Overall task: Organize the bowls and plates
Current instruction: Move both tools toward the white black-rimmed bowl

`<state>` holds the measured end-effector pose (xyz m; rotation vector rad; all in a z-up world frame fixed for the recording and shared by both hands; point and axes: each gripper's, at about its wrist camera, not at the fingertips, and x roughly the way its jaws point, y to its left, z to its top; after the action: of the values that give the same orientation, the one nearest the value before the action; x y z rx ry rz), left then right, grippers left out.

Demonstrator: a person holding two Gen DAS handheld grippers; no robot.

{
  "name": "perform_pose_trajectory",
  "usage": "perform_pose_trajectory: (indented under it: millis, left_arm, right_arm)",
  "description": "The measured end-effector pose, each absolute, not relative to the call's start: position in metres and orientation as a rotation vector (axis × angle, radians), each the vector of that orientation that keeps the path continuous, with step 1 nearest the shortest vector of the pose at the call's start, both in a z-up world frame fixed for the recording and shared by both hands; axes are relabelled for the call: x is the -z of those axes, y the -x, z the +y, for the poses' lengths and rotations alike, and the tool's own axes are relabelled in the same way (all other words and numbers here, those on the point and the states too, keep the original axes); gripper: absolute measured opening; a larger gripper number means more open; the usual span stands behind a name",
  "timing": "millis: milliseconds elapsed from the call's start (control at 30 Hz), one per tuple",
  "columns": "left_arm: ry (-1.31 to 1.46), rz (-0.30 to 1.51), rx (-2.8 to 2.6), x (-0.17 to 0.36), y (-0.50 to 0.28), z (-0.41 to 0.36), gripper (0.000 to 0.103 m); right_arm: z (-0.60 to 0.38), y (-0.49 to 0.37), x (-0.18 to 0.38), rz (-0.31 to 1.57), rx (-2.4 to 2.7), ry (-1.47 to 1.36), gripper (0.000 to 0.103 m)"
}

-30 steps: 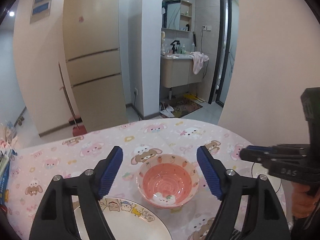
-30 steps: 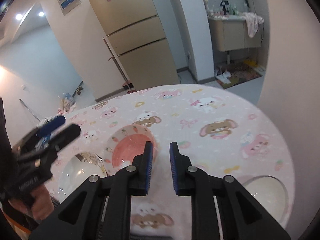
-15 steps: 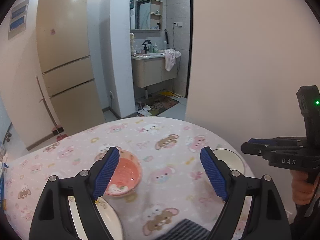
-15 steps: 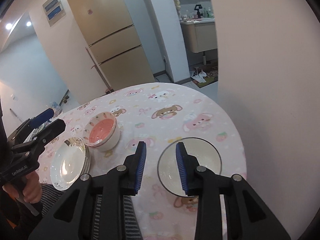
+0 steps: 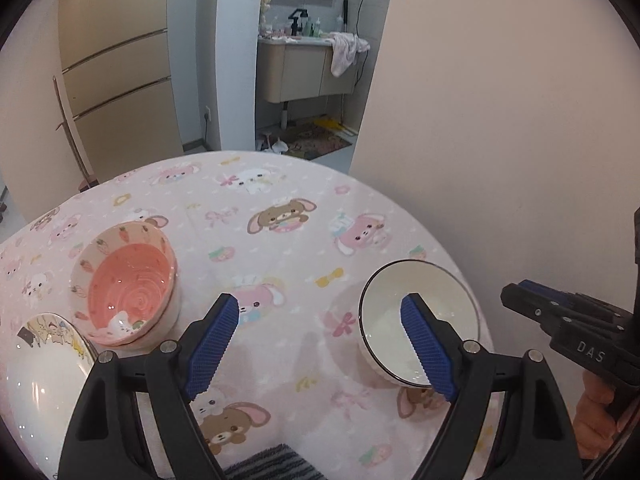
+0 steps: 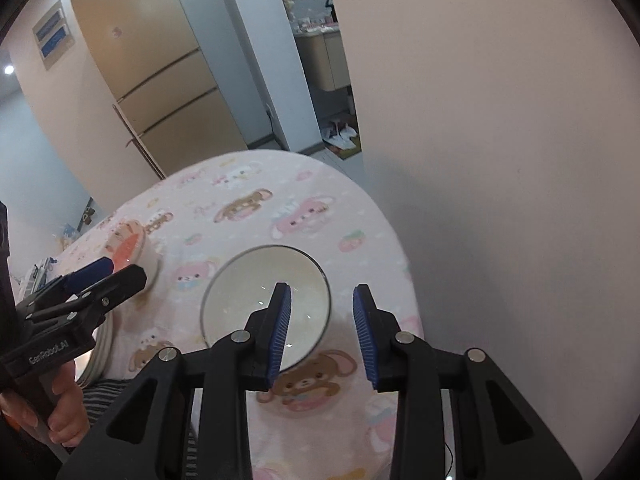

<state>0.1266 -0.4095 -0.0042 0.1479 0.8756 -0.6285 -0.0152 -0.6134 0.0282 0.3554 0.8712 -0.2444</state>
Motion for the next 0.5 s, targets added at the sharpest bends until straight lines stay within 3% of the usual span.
perform_pose_trajectory:
  millis: [200, 267, 367, 500]
  left_arm:
    - [-0.182, 0.960, 0.650, 0.034, -0.135, -0.430, 0.068]
    - [-0.199, 0.986, 0.662, 0.046, -0.139, -0.438, 0.050]
    - [-0.185, 1.036, 0.685, 0.056, -0.142, -0.449, 0.040]
    - [-0.200, 1.064, 0.695, 0.069, -0.143, -0.462, 0.036]
  right_arm:
    - [-0.620, 0.005, -0.002, 0.915, 0.223, -0.394, 0.031]
    - [-0.621, 0.003, 0.005, 0.925, 0.220, -0.398, 0.031]
    - [-0.621, -0.005, 0.014, 0.945, 0.217, -0.397, 0.031]
    - [-0.613, -0.013, 0.029, 1.001, 0.144, -0.432, 0.031]
